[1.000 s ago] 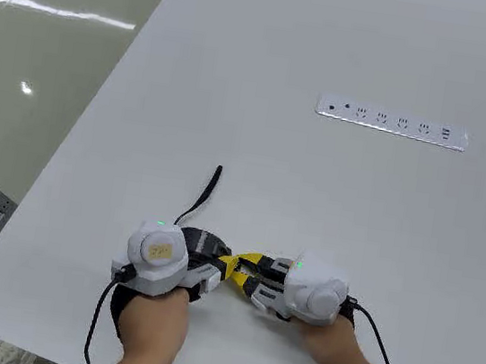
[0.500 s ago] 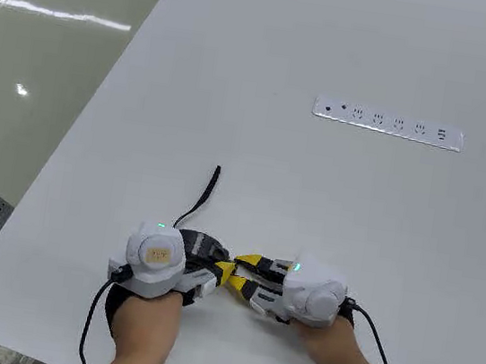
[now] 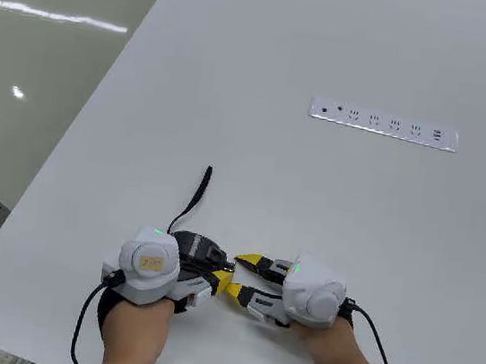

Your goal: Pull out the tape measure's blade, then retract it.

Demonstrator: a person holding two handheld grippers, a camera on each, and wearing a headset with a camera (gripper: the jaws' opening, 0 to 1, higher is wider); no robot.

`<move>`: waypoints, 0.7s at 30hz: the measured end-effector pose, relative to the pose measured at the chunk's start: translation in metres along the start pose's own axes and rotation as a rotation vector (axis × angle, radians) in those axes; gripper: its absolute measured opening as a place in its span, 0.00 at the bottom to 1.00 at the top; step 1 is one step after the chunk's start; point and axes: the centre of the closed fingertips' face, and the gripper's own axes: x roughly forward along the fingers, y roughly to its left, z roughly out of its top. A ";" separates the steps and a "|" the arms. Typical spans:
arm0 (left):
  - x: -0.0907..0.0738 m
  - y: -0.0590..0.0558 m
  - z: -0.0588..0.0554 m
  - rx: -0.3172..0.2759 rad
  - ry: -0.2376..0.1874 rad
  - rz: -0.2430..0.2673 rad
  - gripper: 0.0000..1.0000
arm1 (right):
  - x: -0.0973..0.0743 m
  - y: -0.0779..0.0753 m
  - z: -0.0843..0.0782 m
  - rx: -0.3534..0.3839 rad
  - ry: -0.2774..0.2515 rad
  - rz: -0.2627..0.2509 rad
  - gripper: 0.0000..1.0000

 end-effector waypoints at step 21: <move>-0.005 -0.005 0.004 0.068 -0.030 -0.080 0.76 | -0.020 0.002 0.005 0.035 -0.006 -0.062 0.35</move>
